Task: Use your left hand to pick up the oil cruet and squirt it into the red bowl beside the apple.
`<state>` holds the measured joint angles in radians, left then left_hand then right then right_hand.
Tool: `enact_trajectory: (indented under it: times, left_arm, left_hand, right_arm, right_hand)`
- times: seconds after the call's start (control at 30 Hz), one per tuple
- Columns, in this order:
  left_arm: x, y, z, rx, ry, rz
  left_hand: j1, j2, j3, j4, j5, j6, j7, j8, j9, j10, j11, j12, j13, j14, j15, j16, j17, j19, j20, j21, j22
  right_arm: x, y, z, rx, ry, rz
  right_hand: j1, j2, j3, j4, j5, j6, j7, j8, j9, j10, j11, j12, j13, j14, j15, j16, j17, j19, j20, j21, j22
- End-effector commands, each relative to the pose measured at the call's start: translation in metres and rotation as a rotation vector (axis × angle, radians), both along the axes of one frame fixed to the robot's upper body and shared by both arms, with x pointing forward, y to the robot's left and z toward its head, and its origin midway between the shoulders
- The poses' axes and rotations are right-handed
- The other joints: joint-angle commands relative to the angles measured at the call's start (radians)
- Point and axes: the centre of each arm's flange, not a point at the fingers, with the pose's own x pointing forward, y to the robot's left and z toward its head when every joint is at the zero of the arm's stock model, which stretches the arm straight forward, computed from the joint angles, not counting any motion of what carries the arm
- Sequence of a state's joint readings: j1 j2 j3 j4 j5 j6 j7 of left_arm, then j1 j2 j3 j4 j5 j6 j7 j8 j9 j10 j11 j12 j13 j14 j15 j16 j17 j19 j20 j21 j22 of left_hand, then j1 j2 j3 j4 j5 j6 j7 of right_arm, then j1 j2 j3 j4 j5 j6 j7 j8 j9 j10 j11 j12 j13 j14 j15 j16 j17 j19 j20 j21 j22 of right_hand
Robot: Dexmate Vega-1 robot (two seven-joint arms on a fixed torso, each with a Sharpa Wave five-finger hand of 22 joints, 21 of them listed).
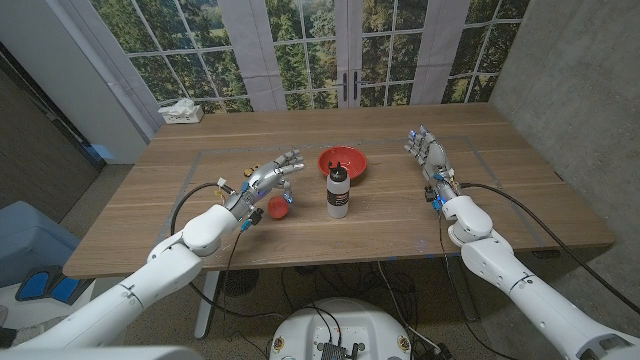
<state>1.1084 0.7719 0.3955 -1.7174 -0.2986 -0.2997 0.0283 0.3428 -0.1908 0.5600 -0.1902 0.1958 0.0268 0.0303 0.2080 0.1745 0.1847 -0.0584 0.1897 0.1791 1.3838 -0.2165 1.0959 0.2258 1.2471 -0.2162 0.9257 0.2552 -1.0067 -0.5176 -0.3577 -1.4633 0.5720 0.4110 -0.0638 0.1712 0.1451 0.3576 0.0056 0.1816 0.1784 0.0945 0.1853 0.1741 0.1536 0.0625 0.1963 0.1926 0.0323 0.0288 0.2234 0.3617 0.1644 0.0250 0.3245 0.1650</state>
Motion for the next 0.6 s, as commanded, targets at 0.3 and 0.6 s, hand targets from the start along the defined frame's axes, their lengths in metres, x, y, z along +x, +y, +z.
enact_trajectory:
  times: [0.3,0.6]
  left_arm:
    - [-0.002,-0.021,0.012,0.157,-0.027,-0.042]
    - [0.001,-0.029,0.013,0.213,-0.017,-0.072]
  left_hand:
    - [0.12,-0.011,-0.034,-0.007,-0.009,0.001,-0.053,-0.001,0.004,0.017,-0.043,0.002,0.004,-0.013,-0.002,0.005,-0.007,-0.022,0.001,0.001,-0.012]
    - [0.167,-0.018,-0.065,-0.006,-0.01,-0.013,-0.07,-0.007,0.004,0.023,-0.057,0.002,0.004,-0.027,-0.002,-0.005,-0.015,-0.035,0.002,-0.009,-0.027]
  right_arm:
    - [-0.017,-0.01,-0.013,0.044,-0.017,-0.028]
    - [-0.024,-0.013,-0.019,0.06,-0.025,-0.04]
  right_hand:
    - [-0.004,-0.007,-0.007,-0.001,0.004,0.006,0.001,0.006,0.006,0.011,0.001,0.004,0.002,0.007,0.003,0.003,0.001,0.008,-0.003,-0.011,0.006]
    - [-0.005,-0.008,-0.007,-0.003,0.004,0.011,0.002,0.008,0.006,0.014,0.003,0.005,0.002,0.008,0.006,0.003,-0.001,0.01,-0.001,-0.015,0.006]
